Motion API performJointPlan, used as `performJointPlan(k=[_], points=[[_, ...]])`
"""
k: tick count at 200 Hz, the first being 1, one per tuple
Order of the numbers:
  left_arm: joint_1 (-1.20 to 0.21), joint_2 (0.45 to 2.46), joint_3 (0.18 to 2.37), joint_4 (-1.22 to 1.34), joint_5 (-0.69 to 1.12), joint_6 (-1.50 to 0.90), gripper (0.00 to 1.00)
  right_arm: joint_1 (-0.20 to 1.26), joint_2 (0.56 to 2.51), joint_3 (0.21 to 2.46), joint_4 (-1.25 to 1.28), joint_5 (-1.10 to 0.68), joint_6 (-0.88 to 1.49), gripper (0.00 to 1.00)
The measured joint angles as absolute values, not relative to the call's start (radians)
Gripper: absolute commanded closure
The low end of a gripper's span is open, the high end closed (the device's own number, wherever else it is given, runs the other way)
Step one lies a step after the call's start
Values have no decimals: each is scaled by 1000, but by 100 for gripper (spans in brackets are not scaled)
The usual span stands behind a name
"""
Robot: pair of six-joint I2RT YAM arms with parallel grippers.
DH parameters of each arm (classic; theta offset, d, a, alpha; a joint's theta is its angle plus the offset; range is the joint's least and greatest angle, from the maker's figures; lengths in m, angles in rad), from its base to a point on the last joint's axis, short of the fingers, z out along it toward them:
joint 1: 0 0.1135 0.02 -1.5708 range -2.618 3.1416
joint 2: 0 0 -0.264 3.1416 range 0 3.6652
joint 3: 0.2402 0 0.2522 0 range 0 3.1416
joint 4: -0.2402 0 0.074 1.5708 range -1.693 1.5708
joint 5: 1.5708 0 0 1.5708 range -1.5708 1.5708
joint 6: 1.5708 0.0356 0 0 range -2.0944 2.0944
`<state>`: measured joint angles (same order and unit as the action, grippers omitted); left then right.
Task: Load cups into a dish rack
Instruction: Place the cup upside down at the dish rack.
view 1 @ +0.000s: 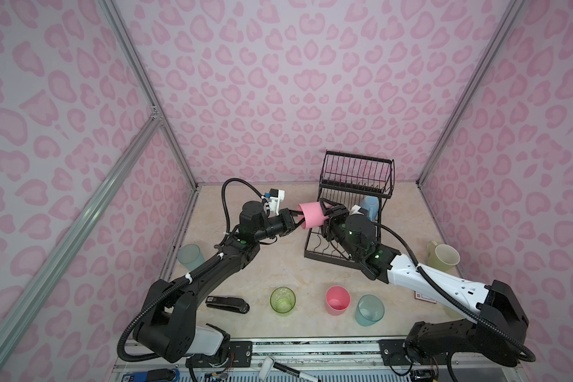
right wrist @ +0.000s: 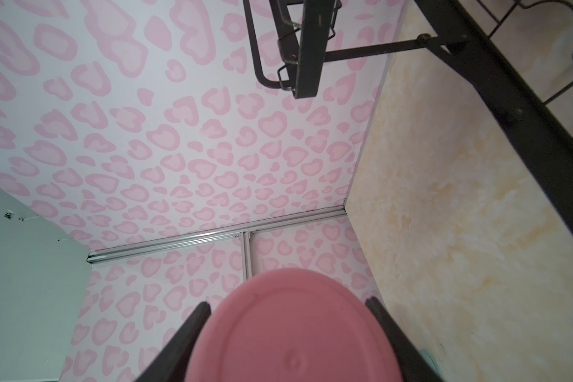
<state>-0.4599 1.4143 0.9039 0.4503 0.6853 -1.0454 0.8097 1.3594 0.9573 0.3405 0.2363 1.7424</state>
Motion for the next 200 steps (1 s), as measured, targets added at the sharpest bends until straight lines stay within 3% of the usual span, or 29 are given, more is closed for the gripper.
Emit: performJointPlan(k=[32,95,200], points=[[-462,1414,924,435,691,-1035,49,813,1346,957,344,243,1715,45],[-457,1378,1003,222,644,-951,25,812,1296,1019,190,341,1549,46],[-453,1305,1189,-215,414,-641,9,705,1278,1362,-294,528,960,46]])
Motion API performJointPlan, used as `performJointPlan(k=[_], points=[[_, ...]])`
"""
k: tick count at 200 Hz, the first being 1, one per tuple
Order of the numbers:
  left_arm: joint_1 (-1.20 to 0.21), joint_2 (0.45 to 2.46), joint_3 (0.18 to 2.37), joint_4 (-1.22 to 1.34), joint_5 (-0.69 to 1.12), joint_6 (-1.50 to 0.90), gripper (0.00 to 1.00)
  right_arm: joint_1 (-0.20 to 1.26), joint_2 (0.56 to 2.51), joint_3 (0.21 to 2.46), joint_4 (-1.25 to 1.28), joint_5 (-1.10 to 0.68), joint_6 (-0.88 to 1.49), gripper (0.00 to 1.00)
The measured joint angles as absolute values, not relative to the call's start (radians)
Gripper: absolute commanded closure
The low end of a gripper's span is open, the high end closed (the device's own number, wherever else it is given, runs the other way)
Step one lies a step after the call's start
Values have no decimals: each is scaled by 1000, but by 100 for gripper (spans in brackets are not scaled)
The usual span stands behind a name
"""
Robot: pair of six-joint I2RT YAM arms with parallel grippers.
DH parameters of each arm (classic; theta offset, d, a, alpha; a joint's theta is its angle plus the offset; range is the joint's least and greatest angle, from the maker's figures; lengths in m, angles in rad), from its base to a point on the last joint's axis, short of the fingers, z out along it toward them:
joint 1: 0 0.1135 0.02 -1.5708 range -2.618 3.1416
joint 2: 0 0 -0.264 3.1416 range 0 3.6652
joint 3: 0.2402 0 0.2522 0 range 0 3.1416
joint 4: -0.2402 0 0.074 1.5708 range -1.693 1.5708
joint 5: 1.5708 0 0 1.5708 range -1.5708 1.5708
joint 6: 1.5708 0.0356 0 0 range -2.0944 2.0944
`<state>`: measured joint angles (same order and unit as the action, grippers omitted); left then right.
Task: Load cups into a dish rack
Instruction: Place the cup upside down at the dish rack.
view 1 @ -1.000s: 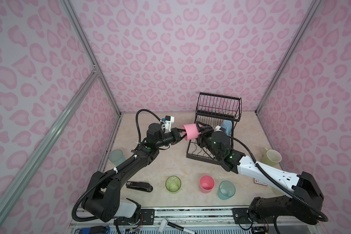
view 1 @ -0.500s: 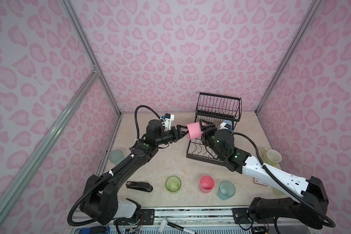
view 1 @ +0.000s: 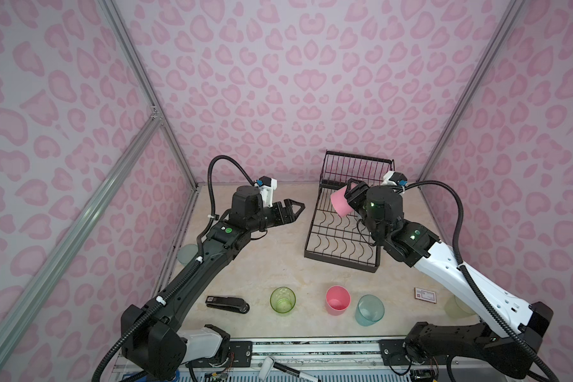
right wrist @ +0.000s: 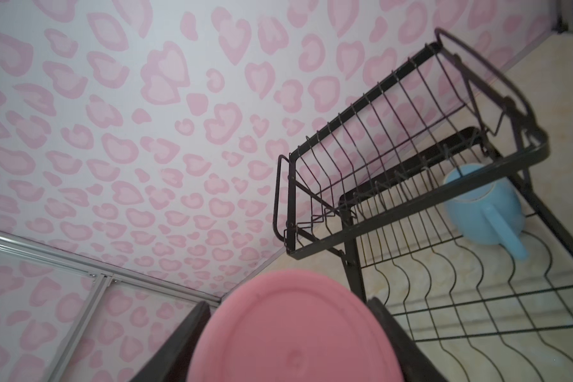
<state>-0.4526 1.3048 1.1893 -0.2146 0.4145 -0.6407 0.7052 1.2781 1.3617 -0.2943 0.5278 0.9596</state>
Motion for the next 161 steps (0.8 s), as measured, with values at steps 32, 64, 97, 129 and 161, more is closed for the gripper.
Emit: performJointPlan(k=[32,64,97,129,161], points=[[-453,1294,1187,-280,347,-542,6,630,1310,1448,-361,562,793,47],[-471,1275,1168,-297,305,-461,5,530,1368,1535,-393,563,651,48],[-500,1275,1147,-297,315,-410,5,463,1461,1624,-379,571,506,48],[-511,1281,1139,-286,345,-386,5,411,1562,1693,-352,575,397,48],[-517,1281,1130,-266,368,-361,4,375,1666,1759,-320,581,310,48]])
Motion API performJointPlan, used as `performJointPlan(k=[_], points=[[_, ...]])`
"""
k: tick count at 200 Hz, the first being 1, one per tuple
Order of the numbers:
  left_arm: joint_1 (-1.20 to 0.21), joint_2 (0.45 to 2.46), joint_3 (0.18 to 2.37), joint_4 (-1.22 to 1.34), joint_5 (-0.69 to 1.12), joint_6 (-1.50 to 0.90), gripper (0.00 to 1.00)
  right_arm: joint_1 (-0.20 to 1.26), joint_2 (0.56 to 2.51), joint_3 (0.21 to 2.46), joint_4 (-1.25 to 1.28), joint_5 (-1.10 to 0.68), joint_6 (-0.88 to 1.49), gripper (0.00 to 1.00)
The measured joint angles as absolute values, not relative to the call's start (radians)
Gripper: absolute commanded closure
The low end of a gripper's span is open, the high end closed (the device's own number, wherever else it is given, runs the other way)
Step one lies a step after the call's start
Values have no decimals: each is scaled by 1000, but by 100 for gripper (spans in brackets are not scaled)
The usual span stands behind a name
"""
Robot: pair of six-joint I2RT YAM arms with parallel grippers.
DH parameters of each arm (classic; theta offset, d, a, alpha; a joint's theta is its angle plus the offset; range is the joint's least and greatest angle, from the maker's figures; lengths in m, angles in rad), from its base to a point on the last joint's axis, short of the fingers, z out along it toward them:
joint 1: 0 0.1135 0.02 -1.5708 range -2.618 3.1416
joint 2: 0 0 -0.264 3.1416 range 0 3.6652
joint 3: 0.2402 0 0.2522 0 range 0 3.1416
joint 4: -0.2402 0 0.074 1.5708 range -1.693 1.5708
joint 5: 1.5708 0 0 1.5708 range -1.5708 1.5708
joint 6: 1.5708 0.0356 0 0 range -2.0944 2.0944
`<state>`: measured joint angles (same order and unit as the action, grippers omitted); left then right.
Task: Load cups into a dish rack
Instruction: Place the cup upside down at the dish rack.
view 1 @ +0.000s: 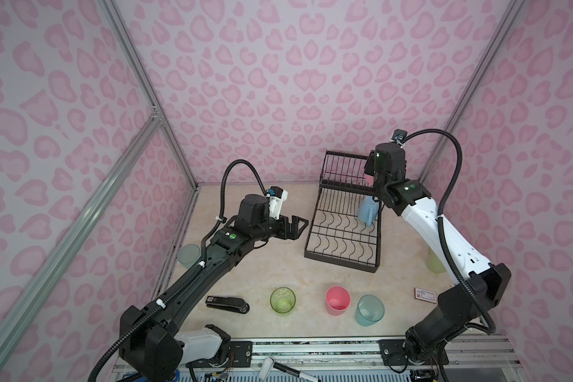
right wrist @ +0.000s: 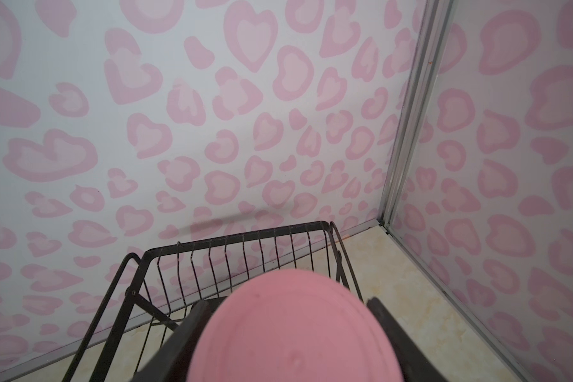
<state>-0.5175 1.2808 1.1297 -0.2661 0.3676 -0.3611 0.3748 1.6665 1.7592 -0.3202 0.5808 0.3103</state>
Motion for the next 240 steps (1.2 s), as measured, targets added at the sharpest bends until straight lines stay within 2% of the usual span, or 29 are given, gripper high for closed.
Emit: performJointPlan(k=[63,117,240], points=[[-518,1281,1120,-259,386,-336,4,294,1850,1878,-274,568,223,48],[-519,1297,1120,-255,389,-329,4,266,1929,1903,-231,568,199,48],[-518,1305,1111,-235,393,-329,5,260,1946,1736,-57,638,173,44]])
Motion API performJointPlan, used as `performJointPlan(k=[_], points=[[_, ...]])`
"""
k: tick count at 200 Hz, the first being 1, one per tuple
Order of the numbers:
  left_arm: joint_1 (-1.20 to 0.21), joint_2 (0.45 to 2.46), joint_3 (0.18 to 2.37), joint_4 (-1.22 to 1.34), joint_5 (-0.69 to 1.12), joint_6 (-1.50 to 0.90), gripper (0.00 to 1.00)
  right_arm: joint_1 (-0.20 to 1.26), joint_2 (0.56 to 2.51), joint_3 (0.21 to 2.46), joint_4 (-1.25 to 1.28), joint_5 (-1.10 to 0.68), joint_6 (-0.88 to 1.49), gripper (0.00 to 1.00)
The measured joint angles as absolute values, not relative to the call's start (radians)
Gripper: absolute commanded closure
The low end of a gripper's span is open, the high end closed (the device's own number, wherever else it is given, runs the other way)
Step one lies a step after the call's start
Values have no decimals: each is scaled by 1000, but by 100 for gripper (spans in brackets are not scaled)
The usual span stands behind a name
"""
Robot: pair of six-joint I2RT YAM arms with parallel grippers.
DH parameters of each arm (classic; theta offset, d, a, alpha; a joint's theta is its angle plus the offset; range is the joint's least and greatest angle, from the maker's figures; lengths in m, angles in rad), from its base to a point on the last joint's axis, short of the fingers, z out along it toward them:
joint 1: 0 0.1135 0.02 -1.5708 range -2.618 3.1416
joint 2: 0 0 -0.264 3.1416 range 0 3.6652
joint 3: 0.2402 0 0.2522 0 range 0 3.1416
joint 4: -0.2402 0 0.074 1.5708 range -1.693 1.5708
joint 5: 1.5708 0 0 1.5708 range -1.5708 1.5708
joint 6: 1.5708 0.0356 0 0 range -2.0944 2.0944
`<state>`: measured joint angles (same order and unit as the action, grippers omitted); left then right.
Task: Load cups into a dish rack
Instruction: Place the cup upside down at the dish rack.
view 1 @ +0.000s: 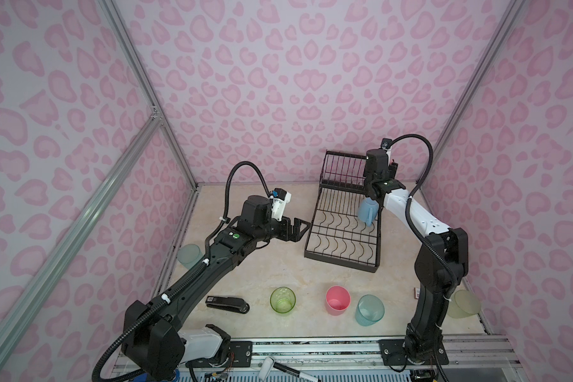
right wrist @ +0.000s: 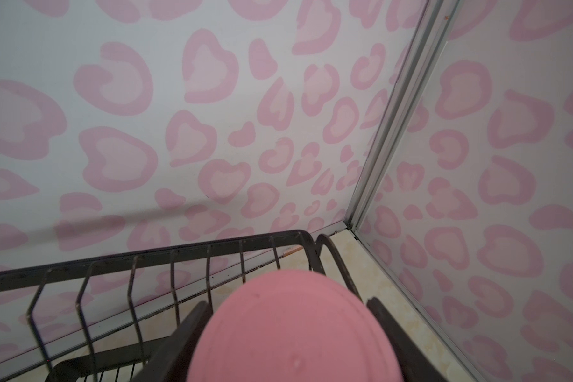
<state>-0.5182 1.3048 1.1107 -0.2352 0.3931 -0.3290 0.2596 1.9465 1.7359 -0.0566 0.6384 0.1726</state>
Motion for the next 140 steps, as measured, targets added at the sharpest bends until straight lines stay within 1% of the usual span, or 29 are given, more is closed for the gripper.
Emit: performJointPlan(k=[25,100,117,140], points=[[-518,1305,1111,-230,394,-329,4,260,1946,1698,-10,654,168,42],[-518,1303,1108,-230,396,-329,3,263,1903,1659,33,643,187,16],[-518,1299,1108,-230,396,-329,3,260,1888,1664,31,650,183,13],[-518,1291,1106,-230,392,-329,1,258,1874,1673,23,653,180,12]])
